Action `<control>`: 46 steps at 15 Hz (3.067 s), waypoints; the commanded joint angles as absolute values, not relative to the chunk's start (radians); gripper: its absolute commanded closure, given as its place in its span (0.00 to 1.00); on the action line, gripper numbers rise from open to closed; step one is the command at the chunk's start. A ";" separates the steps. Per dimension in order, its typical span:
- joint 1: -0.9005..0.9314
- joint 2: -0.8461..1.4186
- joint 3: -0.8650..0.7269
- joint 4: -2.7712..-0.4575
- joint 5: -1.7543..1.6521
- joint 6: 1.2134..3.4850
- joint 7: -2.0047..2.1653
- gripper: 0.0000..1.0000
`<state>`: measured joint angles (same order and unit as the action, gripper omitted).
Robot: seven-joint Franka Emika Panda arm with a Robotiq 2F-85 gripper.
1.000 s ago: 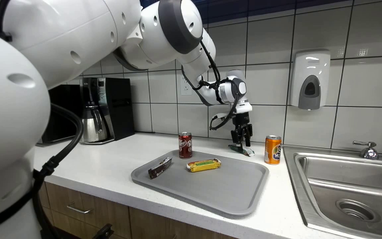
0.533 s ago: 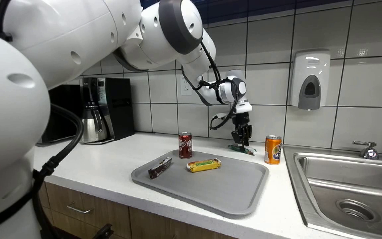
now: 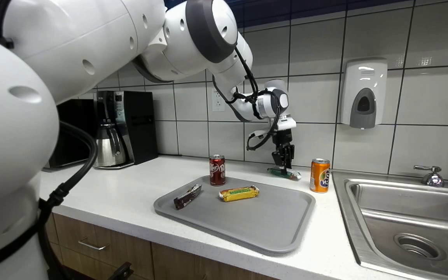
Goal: Pick all the candy bars from the kitchen counter and place them on the gray tray
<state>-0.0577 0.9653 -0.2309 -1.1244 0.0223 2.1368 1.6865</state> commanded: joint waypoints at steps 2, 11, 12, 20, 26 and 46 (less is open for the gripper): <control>-0.075 0.902 -0.205 -1.155 0.021 2.114 1.603 0.86; -0.073 0.790 -0.212 -1.282 0.016 2.159 1.475 0.86; -0.070 0.775 -0.214 -1.308 0.014 2.174 1.463 0.86; -0.063 0.625 -0.214 -1.524 0.013 2.248 1.341 0.86; -0.064 0.504 -0.220 -1.721 0.009 2.330 1.235 0.86; -0.085 0.285 -0.268 -2.123 -0.032 2.513 0.956 0.86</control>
